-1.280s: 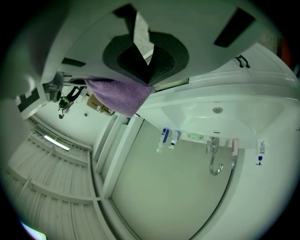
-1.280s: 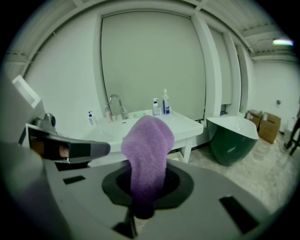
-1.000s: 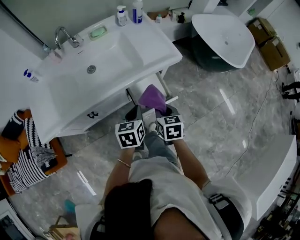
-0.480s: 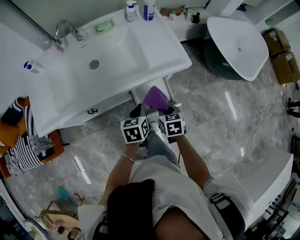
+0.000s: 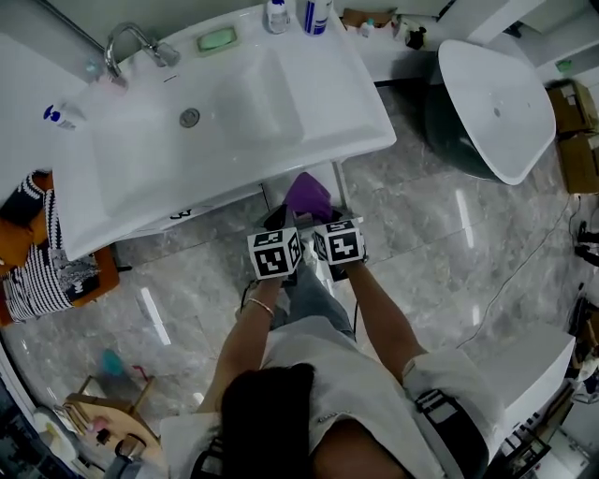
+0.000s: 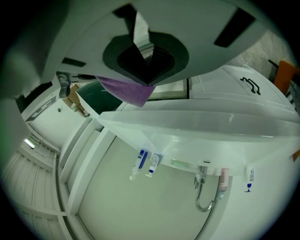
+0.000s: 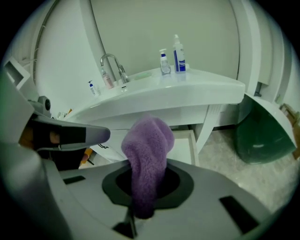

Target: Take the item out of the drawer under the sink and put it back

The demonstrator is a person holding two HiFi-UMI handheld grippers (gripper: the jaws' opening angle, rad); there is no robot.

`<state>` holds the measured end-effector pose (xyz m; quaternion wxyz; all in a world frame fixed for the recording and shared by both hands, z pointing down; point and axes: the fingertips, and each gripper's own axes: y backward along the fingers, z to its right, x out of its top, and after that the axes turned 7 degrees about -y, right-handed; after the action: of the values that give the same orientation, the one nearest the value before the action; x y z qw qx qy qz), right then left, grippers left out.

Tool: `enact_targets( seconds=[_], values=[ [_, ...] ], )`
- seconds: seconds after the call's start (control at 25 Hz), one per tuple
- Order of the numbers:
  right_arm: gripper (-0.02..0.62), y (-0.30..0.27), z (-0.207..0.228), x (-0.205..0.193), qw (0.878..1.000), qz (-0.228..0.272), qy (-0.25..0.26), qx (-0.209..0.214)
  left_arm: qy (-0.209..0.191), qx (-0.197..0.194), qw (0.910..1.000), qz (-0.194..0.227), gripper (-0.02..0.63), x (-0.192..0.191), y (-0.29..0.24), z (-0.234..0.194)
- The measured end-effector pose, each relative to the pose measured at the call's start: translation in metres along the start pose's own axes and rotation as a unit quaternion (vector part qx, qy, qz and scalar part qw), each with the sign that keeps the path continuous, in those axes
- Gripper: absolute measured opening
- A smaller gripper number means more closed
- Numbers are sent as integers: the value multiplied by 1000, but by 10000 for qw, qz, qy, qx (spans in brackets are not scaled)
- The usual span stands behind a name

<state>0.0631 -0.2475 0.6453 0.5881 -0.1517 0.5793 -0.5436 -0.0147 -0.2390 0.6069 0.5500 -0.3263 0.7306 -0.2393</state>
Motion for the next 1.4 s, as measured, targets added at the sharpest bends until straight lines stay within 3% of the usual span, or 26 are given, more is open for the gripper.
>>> enact_targets(
  seconds=[0.6,0.8,1.2,1.4],
  values=[
    [49,-61,27,-8,9983,-536,-182,114,90,189,9985,-504,3,-32,-66,-18],
    [49,-84,33,-8,9977,-600,-263,165,-102,231,9977,-630,3,-40,-81,-25],
    [49,-129,40,-7,9943,-830,-637,211,208,326,9965,-739,3,-47,-104,-53],
    [49,-144,52,-18,9938,-980,-484,180,270,266,9967,-719,3,-50,-118,-56]
  ],
)
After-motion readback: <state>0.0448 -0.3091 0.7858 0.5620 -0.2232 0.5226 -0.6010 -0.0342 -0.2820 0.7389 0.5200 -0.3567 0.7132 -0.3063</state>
